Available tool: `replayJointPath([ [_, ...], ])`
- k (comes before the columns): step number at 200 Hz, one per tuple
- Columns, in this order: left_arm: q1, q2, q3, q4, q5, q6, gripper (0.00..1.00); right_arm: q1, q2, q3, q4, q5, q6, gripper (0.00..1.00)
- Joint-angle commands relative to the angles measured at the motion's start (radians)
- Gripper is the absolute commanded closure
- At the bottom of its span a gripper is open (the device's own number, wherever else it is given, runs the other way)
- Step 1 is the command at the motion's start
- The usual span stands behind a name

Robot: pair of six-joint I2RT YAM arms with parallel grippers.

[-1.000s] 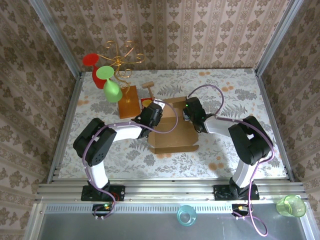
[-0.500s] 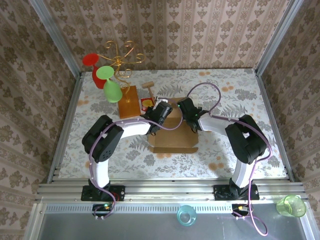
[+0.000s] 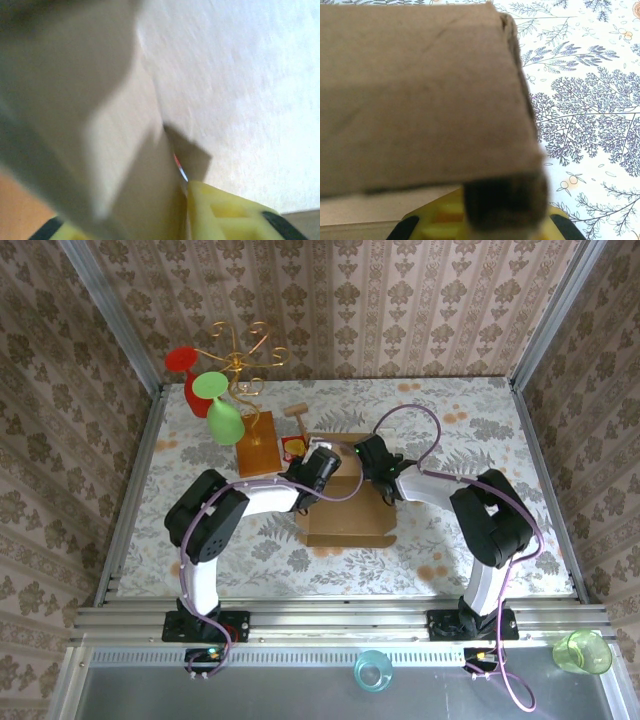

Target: Fold the paper box

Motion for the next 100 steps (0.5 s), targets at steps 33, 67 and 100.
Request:
replayJointPath([
  [33, 0.044, -0.001, -0.018, -0.04, 0.083, 0.066, 0.78, -0.014, 0.034, 0.027, -0.041, -0.019, -0.041, 1.0],
  [67, 0.044, 0.032, 0.017, -0.077, 0.029, 0.033, 1.0, -0.014, 0.036, 0.024, -0.037, -0.027, -0.047, 1.0],
  [100, 0.043, 0.057, 0.069, -0.183, -0.032, -0.083, 1.0, -0.014, 0.039, 0.018, -0.038, -0.017, -0.03, 1.0],
])
